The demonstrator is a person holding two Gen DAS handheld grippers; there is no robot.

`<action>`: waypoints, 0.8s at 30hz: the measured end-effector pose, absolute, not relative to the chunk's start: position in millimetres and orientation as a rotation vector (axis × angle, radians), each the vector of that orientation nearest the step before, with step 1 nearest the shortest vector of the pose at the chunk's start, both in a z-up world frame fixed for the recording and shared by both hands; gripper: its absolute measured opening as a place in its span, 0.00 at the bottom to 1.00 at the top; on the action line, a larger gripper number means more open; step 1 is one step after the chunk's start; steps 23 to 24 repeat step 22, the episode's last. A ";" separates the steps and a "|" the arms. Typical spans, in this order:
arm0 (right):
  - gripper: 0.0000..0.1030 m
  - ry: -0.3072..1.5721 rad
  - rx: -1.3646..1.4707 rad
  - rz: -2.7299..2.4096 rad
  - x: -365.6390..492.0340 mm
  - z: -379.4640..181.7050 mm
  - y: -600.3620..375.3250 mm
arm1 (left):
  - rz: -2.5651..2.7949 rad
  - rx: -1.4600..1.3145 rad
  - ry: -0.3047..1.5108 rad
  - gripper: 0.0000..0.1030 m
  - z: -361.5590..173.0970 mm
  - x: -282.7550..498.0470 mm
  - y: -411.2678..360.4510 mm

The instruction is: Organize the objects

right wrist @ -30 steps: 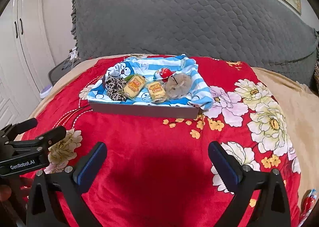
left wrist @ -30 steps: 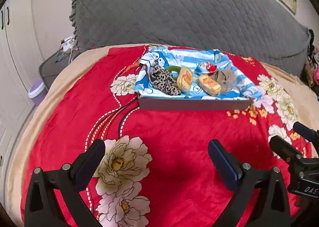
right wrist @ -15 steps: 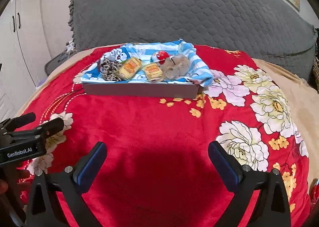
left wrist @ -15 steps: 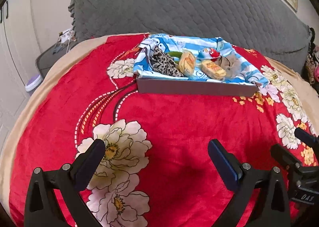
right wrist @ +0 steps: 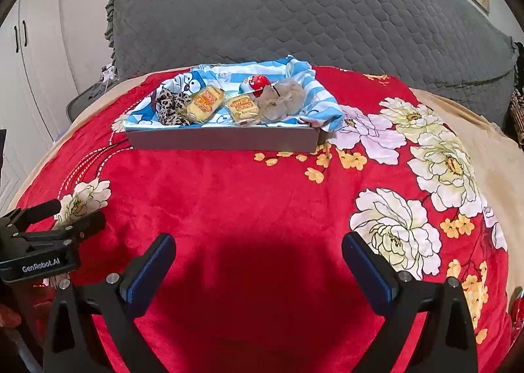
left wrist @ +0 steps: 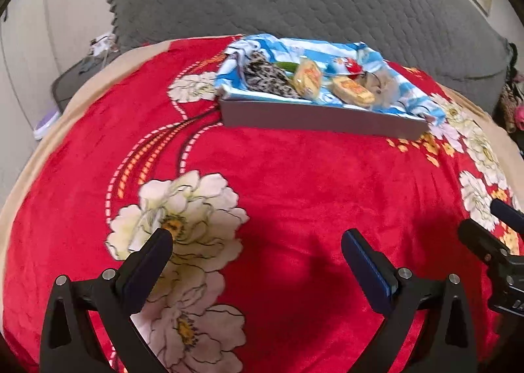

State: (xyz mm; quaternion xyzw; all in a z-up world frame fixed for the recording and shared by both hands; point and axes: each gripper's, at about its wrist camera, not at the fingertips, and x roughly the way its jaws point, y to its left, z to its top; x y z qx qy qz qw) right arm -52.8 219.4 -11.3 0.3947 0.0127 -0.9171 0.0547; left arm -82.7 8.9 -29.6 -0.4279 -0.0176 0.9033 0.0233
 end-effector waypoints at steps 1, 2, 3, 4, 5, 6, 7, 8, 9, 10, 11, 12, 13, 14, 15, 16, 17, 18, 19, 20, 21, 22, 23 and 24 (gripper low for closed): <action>0.99 0.042 1.204 -2.785 -52.7 -12.2 219.6 | 2.791 -1.329 -0.051 1.00 -30.2 -83.2 9.8; 0.99 0.042 1.209 -2.786 -53.1 -13.2 219.9 | 2.780 -1.334 -0.064 1.00 -31.3 -83.2 10.0; 0.99 0.042 1.216 -2.786 -53.4 -14.1 220.4 | 2.775 -1.338 -0.084 1.00 -32.0 -82.9 8.9; 0.99 0.039 1.218 -2.787 -53.9 -14.8 221.1 | 2.774 -1.345 -0.105 1.00 -33.1 -83.3 7.5; 0.99 0.035 1.219 -2.790 -54.1 -15.1 221.9 | 2.775 -1.354 -0.118 1.00 -34.3 -84.1 6.1; 0.99 0.037 1.218 -2.792 -54.1 -15.2 222.0 | 2.774 -1.350 -0.138 1.00 -34.4 -84.0 4.7; 0.99 0.043 1.215 -2.795 -54.0 -14.8 221.9 | 2.768 -1.351 -0.159 1.00 -35.2 -84.7 2.9; 0.99 0.048 1.212 -2.798 -54.3 -14.6 221.8 | 2.769 -1.354 -0.180 1.00 -35.6 -85.2 0.8; 0.99 0.057 1.208 -2.802 -54.1 -14.2 221.3 | 2.754 -1.350 -0.213 1.00 -36.0 -85.3 -1.1; 0.99 0.066 1.201 -2.806 -53.9 -13.3 220.7 | 2.750 -1.345 -0.217 1.00 -35.6 -85.3 -1.7; 0.99 0.067 1.198 -2.807 -53.8 -13.2 220.6 | 2.749 -1.336 -0.211 1.00 -34.8 -84.8 -1.3; 0.99 0.071 1.195 -2.810 -53.5 -12.7 220.3 | 2.748 -1.323 -0.196 1.00 -33.7 -84.3 0.0; 0.99 0.073 1.195 -2.811 -54.2 -12.5 220.6 | 2.753 -1.312 -0.179 1.00 -32.5 -83.2 1.6; 0.99 0.074 1.195 -2.814 -54.5 -12.4 220.9 | 2.749 -1.302 -0.175 1.00 -31.9 -82.3 2.8; 0.99 0.078 1.194 -2.818 -54.5 -12.2 221.1 | 2.749 -1.298 -0.158 1.00 -31.5 -81.5 4.3; 0.99 0.082 1.193 -2.819 -54.5 -12.0 221.1 | 2.752 -1.294 -0.143 1.00 -31.3 -81.2 5.2; 0.99 0.084 1.190 -2.821 -54.8 -11.5 221.2 | 2.750 -1.298 -0.132 1.00 -31.6 -80.9 5.9; 0.99 0.085 1.188 -2.823 -54.7 -11.1 221.1 | 2.748 -1.289 -0.130 1.00 -31.1 -80.1 6.2; 0.99 0.084 1.186 -2.823 -54.7 -10.7 221.2 | 2.755 -1.285 -0.130 1.00 -30.6 -79.8 6.0; 0.99 0.082 1.185 -2.823 -55.0 -10.6 221.6 | 2.753 -1.278 -0.135 1.00 -30.1 -79.2 5.4; 0.99 0.087 1.185 -2.824 -55.4 -10.6 221.2 | 2.758 -1.283 -0.130 1.00 -30.1 -79.2 5.4; 0.99 0.090 1.184 -2.824 -54.9 -10.7 221.2 | 2.766 -1.290 -0.119 1.00 -30.2 -79.5 6.1; 0.99 0.090 1.184 -2.824 -54.9 -10.7 221.2 | 2.766 -1.290 -0.119 1.00 -30.2 -79.5 6.1; 0.99 0.090 1.184 -2.824 -54.9 -10.7 221.2 | 2.766 -1.290 -0.119 1.00 -30.2 -79.5 6.1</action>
